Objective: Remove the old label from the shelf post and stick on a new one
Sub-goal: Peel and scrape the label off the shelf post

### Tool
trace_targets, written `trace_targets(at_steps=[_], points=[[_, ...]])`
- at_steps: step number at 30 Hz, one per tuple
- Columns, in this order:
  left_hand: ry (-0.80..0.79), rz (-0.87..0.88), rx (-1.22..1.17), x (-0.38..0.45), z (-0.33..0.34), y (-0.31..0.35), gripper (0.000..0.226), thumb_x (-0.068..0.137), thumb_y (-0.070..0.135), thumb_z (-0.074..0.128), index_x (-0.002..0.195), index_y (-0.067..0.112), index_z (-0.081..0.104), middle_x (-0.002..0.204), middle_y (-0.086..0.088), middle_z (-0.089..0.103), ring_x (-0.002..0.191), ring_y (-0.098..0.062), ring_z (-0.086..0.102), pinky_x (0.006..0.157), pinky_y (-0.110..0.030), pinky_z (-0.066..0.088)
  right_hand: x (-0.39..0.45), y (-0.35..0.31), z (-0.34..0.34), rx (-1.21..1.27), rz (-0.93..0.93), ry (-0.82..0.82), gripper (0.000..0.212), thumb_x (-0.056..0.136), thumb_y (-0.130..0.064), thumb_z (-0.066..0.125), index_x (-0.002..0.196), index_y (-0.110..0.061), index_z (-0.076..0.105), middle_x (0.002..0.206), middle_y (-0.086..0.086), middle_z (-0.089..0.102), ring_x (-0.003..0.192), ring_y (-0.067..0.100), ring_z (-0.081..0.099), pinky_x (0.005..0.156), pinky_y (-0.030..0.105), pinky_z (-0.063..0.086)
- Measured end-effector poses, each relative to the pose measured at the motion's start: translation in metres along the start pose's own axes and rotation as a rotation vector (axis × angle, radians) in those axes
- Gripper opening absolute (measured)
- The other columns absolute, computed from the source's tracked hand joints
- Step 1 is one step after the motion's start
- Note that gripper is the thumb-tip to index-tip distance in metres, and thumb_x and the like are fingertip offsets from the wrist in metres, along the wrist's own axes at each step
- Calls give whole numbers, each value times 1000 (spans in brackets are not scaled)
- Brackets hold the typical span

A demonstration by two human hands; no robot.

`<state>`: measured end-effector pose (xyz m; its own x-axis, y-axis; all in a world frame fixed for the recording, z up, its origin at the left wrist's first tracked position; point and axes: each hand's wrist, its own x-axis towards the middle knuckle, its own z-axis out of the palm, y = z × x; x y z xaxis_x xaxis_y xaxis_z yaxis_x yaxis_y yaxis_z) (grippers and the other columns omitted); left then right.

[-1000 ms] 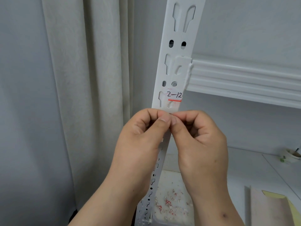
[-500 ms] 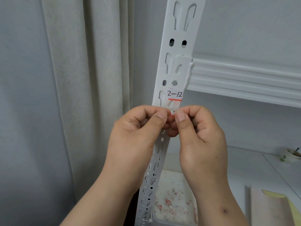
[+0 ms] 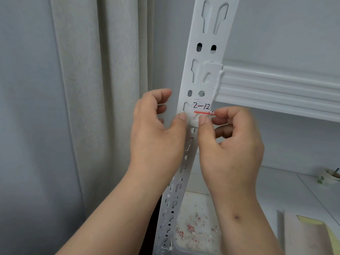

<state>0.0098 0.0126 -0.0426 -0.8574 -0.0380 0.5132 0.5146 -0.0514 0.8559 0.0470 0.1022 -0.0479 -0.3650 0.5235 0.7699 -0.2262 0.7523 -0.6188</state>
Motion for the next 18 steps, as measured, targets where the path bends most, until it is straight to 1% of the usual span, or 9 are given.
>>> trace_targets(at_steps=[2,4,7,10,15,18], points=[[-33,-32,5,2,5,1,41,88,13,70,116,36,52,124,16,59,113,2,58,99,-27,50,0,0,5,-53,-52,31,17,83,-34,65,91,-25,53,91,-9,58,70,9,57,61,20,41],[-75,-52,-55,3,8,0,43,88,9,69,117,35,52,122,14,64,114,-3,63,98,-30,53,-1,-1,8,-94,-85,60,17,82,-29,67,92,-21,55,90,-7,59,73,12,58,64,29,44],[-108,-69,-130,4,8,-3,43,90,5,67,115,35,50,116,15,68,110,0,66,97,-28,54,-1,-2,10,-114,-114,84,15,82,-24,69,90,-19,56,87,-6,64,76,13,64,66,36,49],[-131,-66,-129,5,7,-7,41,91,9,68,121,31,52,117,13,71,111,-4,67,98,-31,53,2,-3,8,-127,-142,86,15,82,-23,70,87,-18,57,84,-6,66,76,14,66,65,35,51],[-133,-67,-123,7,7,-12,38,91,14,69,122,29,53,116,11,72,113,-5,66,100,-35,52,7,-5,6,-138,-134,80,15,81,-31,69,83,-22,57,77,-10,67,72,10,67,65,27,51],[-127,-66,-117,7,8,-14,40,91,15,70,125,27,53,116,11,71,113,-7,66,101,-36,51,7,-5,7,-139,-141,104,14,81,-32,68,82,-21,59,75,-11,67,70,9,67,65,27,51]])
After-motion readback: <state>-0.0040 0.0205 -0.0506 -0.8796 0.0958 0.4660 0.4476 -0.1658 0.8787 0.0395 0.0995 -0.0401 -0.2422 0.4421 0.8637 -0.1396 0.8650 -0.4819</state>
